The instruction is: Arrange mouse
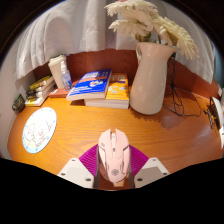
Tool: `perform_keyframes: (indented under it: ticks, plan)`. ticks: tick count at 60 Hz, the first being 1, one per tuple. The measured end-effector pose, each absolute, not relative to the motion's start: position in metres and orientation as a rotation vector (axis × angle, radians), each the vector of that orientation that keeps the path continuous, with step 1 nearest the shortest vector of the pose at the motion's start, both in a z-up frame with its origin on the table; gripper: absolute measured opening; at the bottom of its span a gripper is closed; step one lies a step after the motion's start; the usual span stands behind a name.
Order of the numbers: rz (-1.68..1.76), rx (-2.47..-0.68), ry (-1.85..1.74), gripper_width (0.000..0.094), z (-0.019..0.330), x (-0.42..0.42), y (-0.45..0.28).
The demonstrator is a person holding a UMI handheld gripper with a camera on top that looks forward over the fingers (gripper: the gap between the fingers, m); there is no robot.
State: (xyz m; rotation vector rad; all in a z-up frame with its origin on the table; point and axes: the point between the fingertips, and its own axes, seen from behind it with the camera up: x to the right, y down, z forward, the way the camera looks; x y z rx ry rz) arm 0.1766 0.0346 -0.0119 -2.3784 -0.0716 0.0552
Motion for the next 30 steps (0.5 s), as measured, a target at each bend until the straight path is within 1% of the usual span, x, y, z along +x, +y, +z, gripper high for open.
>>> perform_keyframes:
  ticks: [2, 7, 15, 24, 27, 30]
  plan:
    - [0.061, -2.375, -0.067, 0.0408, -0.003, 0.174, 0.040]
    - [0.027, -2.314, -0.055, 0.0408, 0.035, 0.168, 0.058]
    - [0.012, -2.199, -0.023, 0.0410, 0.112, 0.142, 0.087]
    - [0.001, -2.070, 0.001, 0.0411, 0.199, 0.088, 0.104]
    - [0.013, -2.044, -0.002, 0.0412, 0.218, 0.065, 0.106]
    - [0.019, -2.027, -0.005, 0.0412, 0.230, 0.040, 0.109]
